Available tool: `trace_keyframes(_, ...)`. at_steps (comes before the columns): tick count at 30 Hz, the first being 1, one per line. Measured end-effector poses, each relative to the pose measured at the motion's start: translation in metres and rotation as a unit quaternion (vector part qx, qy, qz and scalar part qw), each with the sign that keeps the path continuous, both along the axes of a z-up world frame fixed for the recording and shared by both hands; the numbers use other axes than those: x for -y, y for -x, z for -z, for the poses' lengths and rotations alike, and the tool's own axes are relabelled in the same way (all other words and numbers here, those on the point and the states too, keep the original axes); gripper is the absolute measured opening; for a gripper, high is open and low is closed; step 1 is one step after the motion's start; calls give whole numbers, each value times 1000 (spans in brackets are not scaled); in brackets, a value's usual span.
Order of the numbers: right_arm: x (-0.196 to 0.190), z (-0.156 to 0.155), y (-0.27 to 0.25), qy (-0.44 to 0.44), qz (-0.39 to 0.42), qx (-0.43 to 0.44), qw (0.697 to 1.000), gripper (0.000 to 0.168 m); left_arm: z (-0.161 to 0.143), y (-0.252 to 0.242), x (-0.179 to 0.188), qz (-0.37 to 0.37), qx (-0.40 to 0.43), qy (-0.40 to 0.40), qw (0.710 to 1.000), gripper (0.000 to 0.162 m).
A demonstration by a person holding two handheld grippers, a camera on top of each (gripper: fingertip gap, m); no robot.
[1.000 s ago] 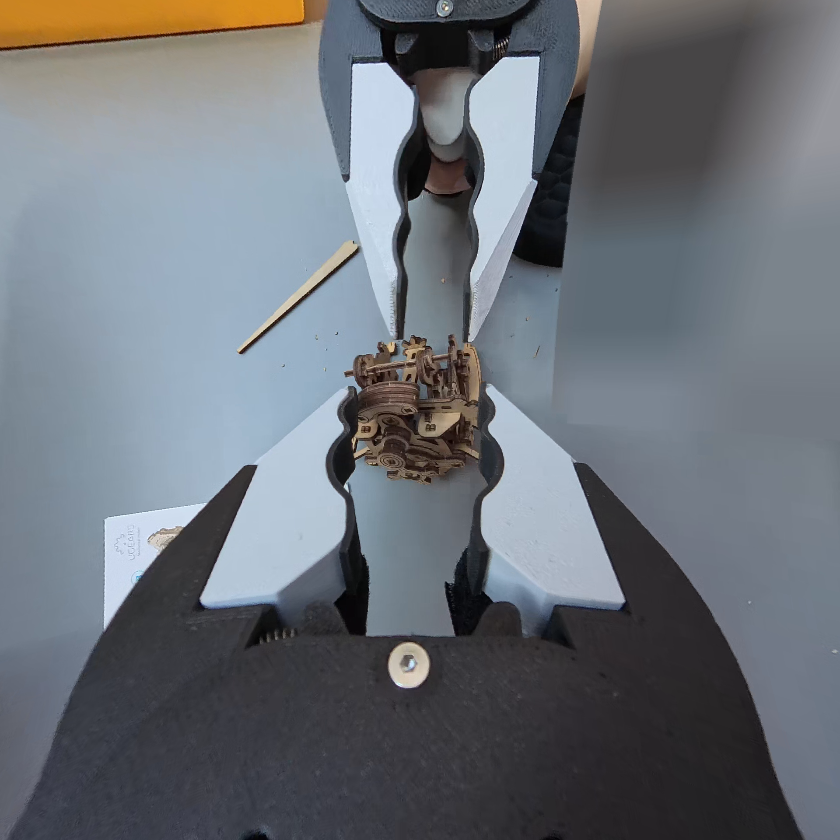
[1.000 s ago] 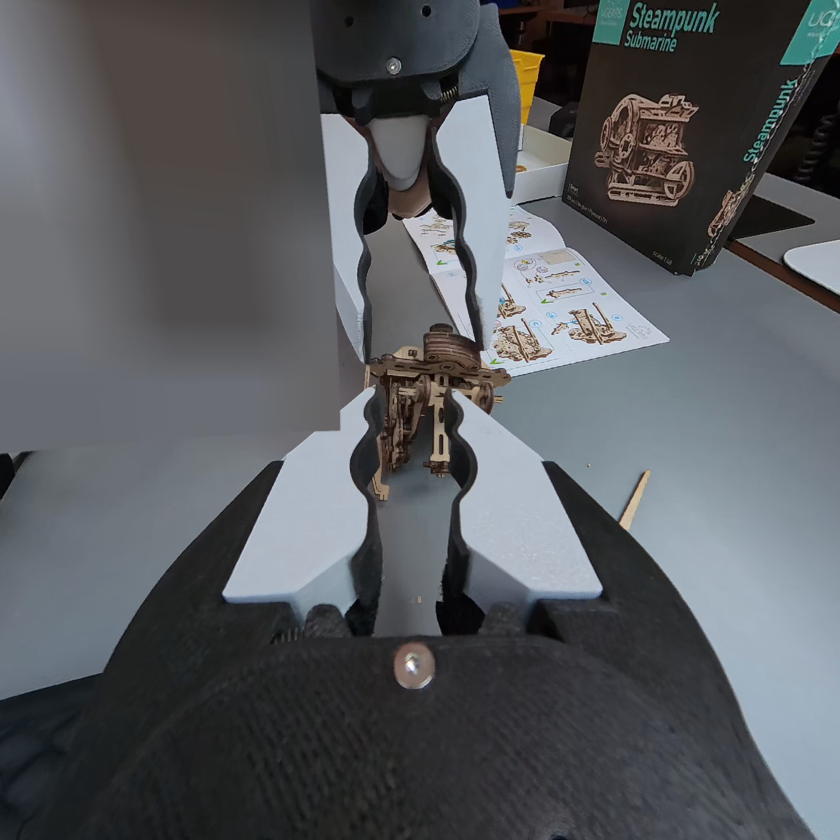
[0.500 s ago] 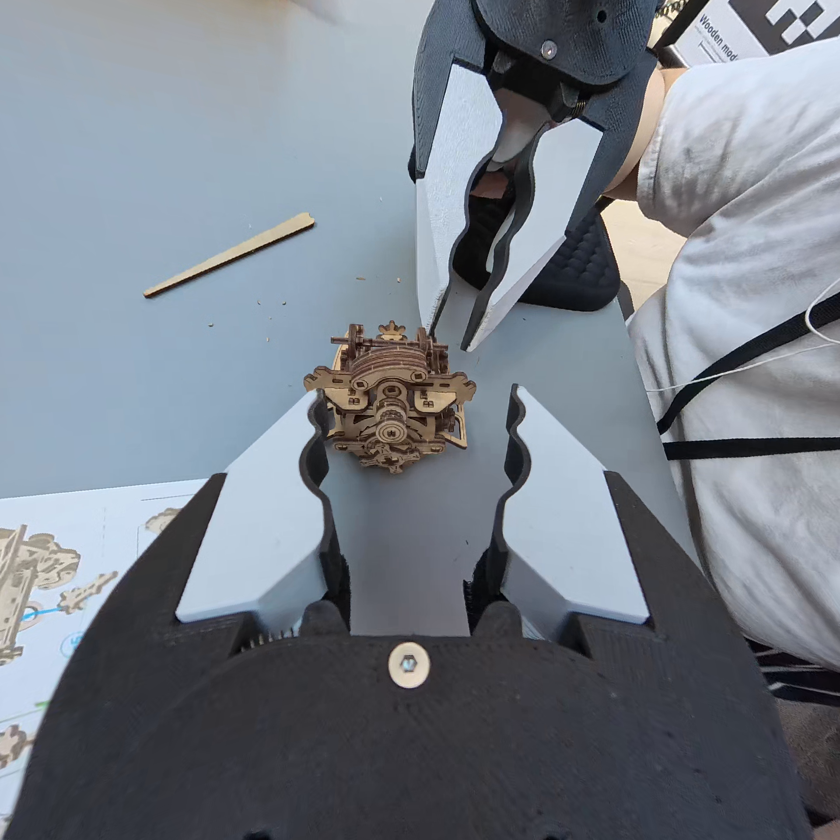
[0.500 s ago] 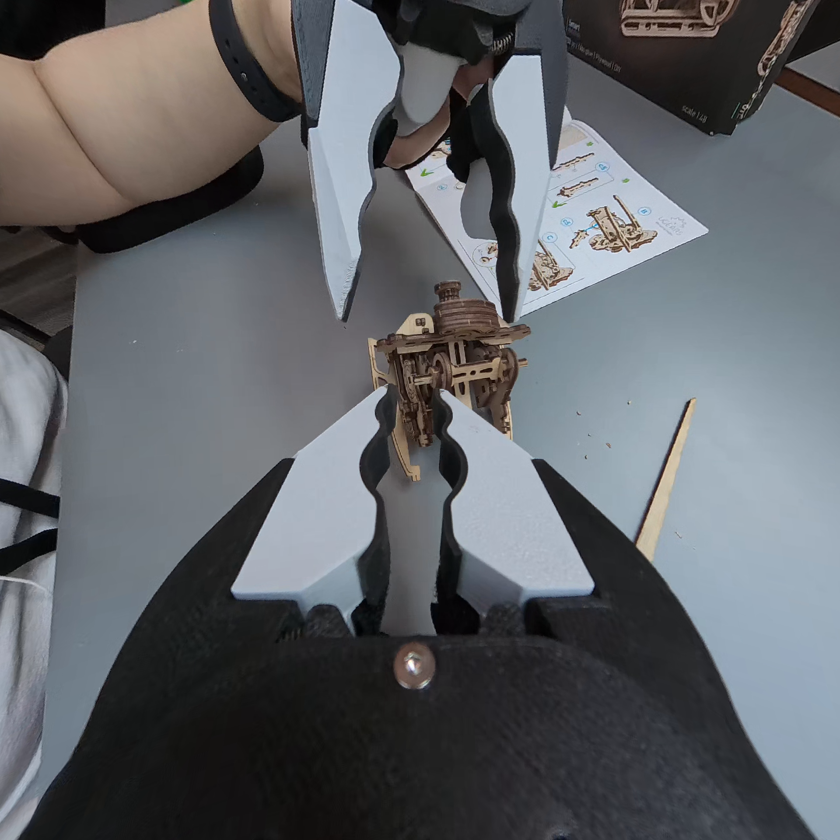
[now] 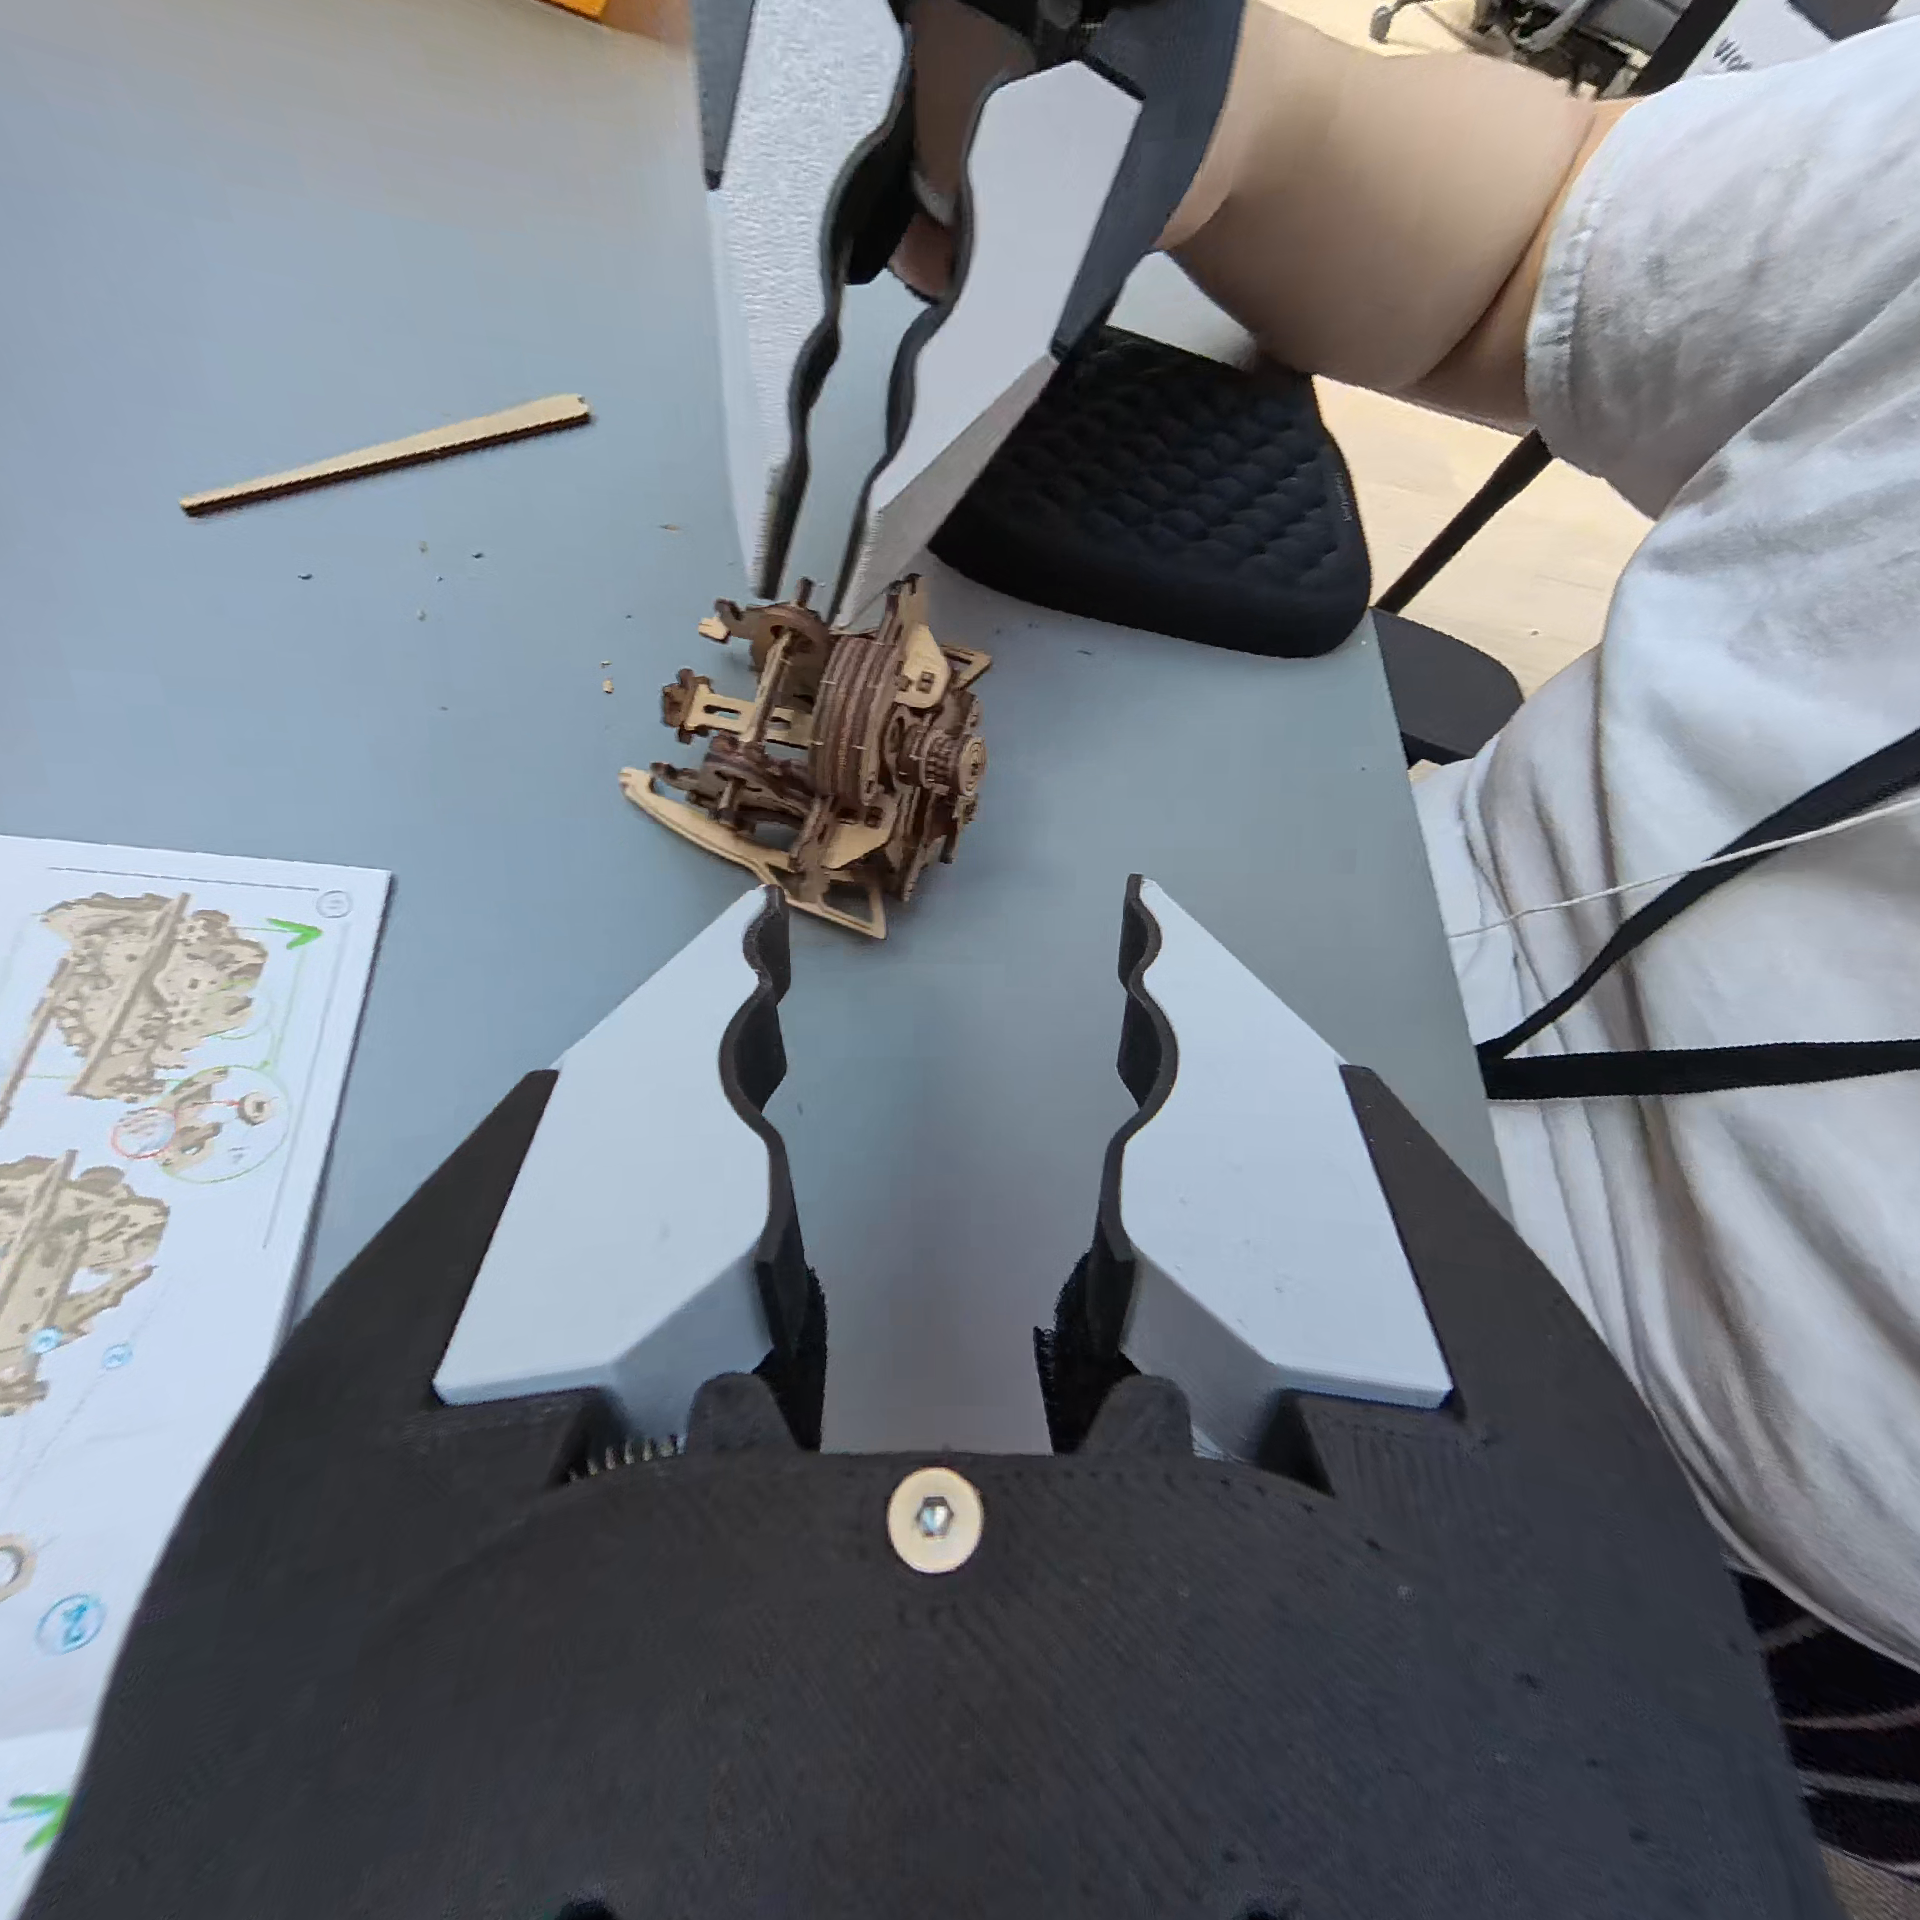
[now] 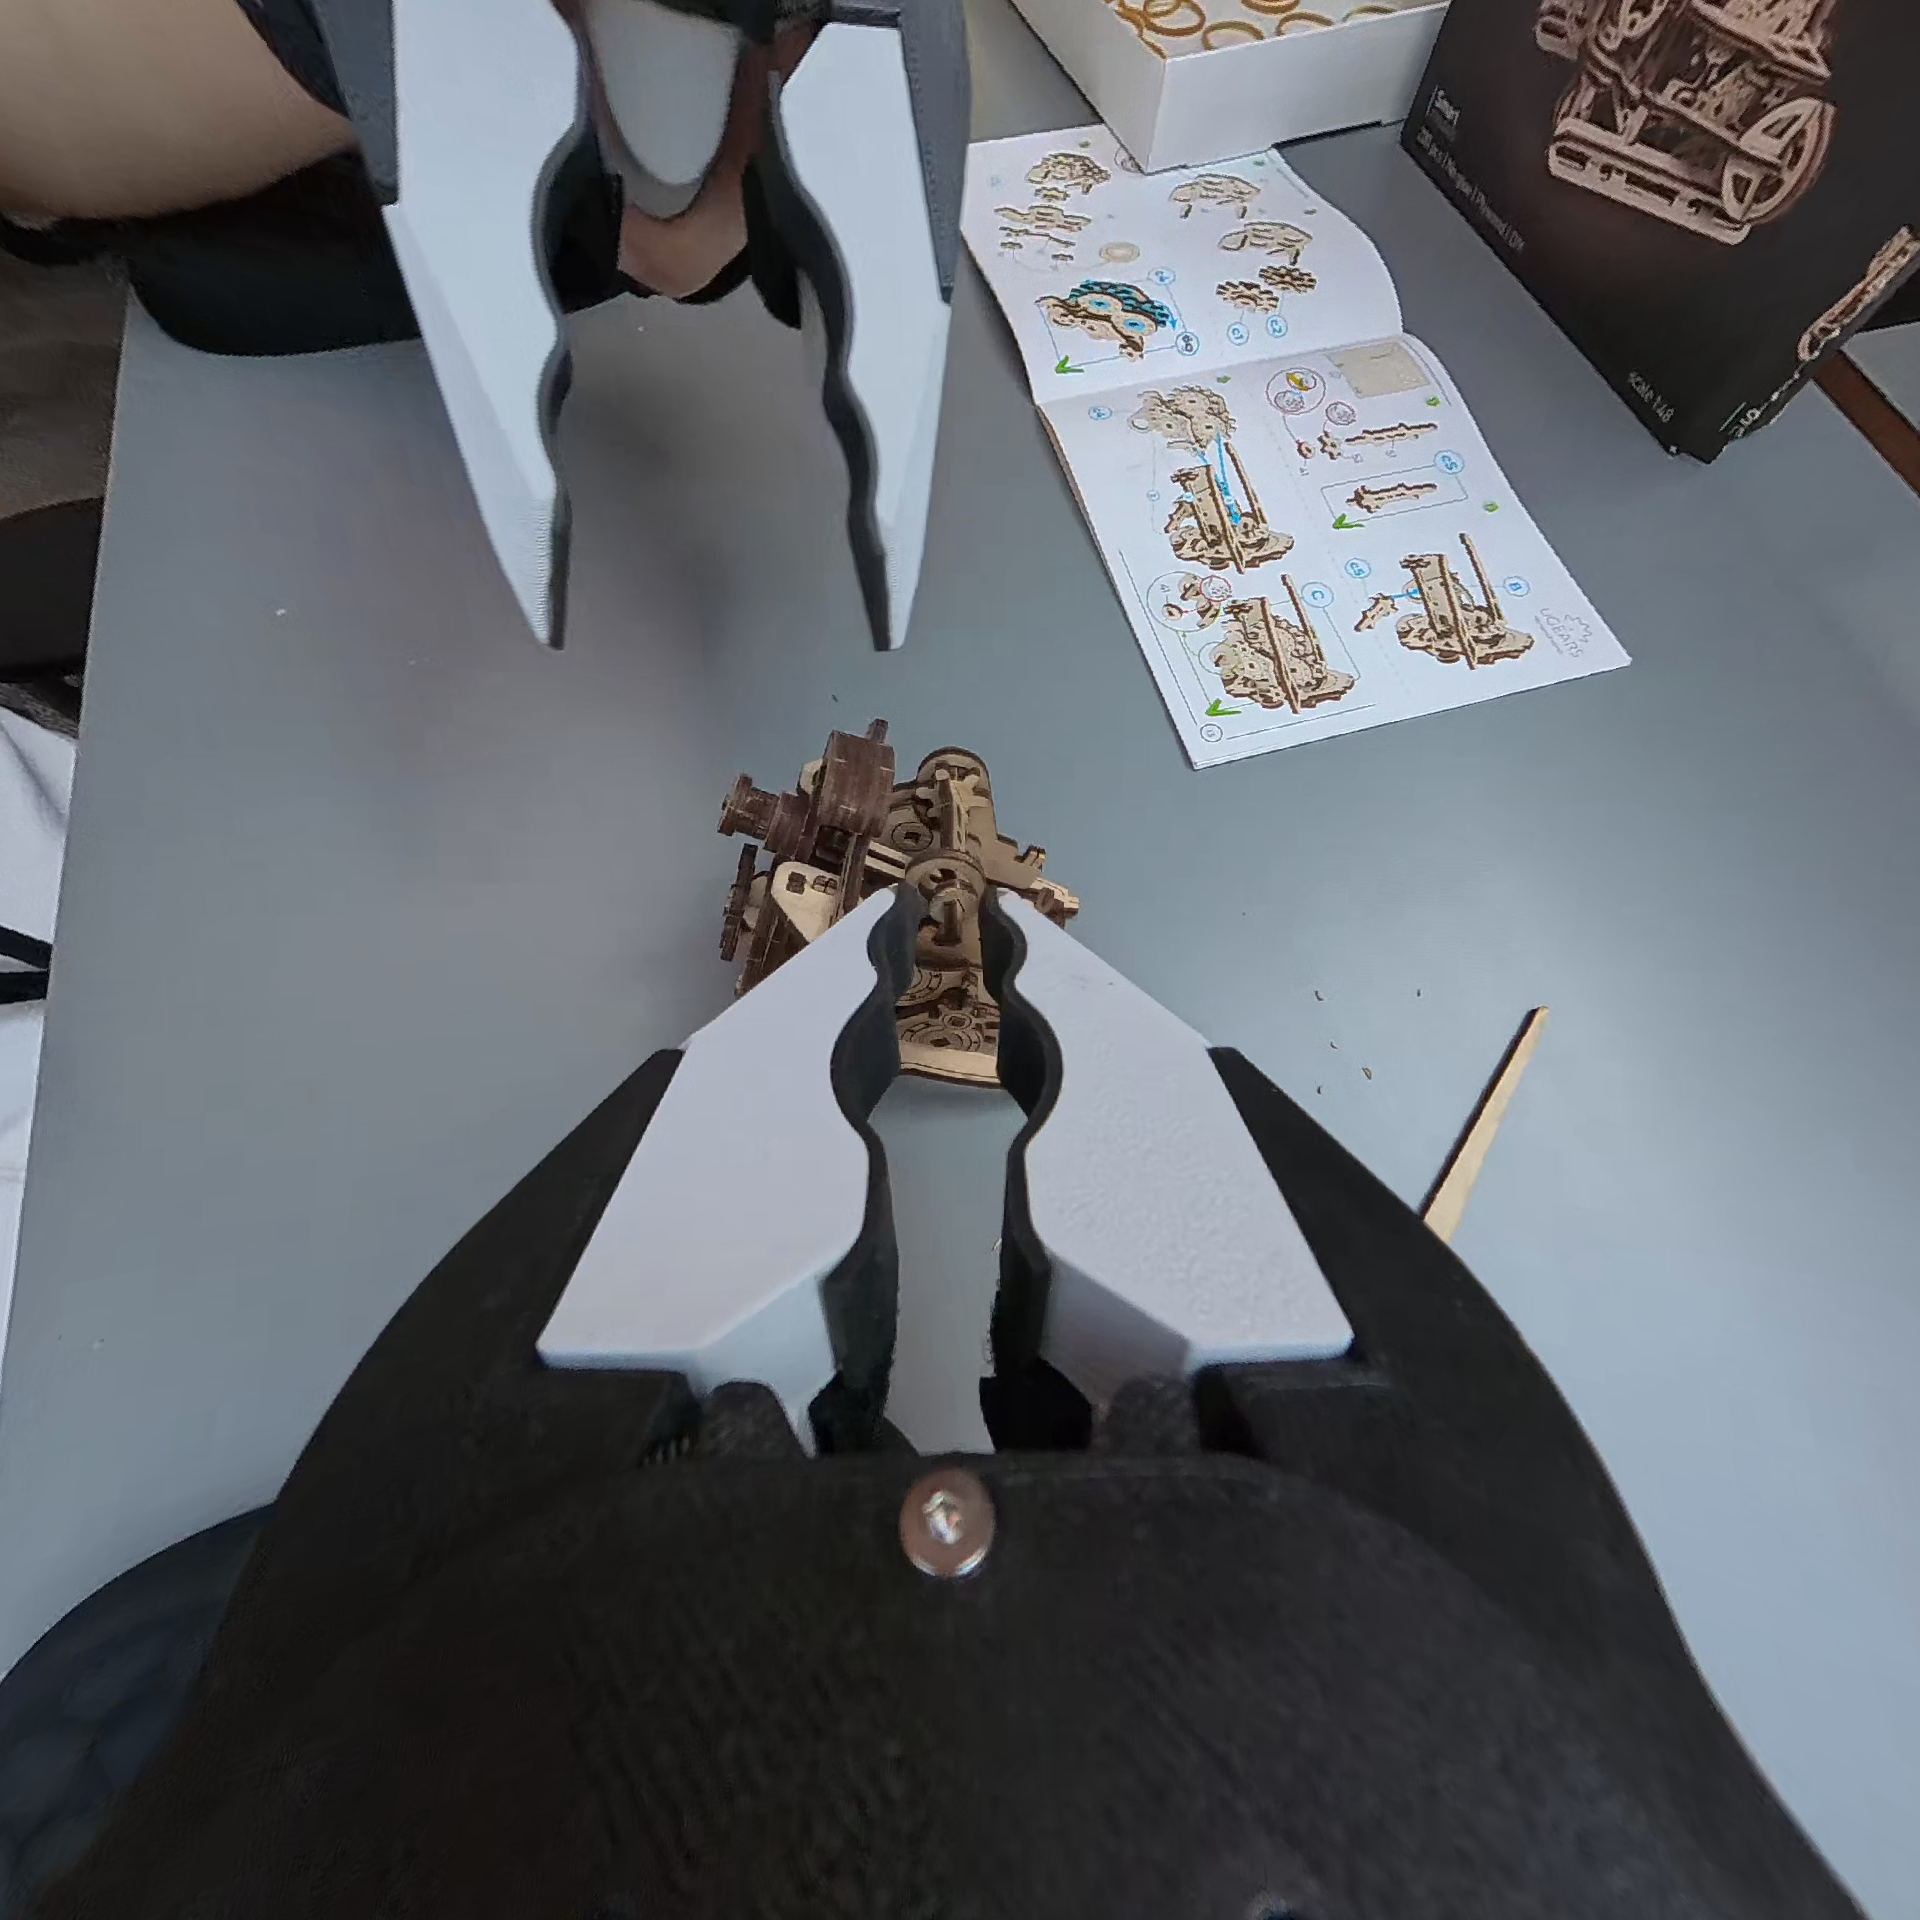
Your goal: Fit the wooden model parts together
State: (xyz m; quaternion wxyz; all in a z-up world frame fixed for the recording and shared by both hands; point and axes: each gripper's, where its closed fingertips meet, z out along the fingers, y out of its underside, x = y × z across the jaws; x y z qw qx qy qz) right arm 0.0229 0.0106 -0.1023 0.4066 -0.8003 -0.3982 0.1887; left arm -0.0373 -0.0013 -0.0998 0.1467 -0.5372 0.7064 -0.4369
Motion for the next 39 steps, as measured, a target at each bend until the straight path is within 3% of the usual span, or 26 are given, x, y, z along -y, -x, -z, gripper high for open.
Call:
trace_keyframes(7,4,3,-4,-57,-31,130,989,9,-10,-31,-25,16,47,-18,999,57)
trace_keyframes(8,3,3,-5,-65,-30,135,988,9,-8,-33,-26,27,50,-20,998,51)
trace_keyframes(14,7,-8,-1,-115,-64,56,990,1,-1,-37,-31,87,106,-9,991,16)
trace_keyframes(18,6,-11,-1,-147,-67,8,987,5,10,-32,-32,107,134,-55,984,7)
trace_keyframes(28,7,-3,4,-156,-79,5,985,1,17,-40,-23,133,206,-139,959,1)
trace_keyframes(34,7,-1,1,-150,-75,-2,986,1,21,-40,-25,139,177,-119,967,11)
trace_keyframes(39,5,-1,0,-147,-73,-7,986,0,27,-43,-23,152,150,-105,971,10)
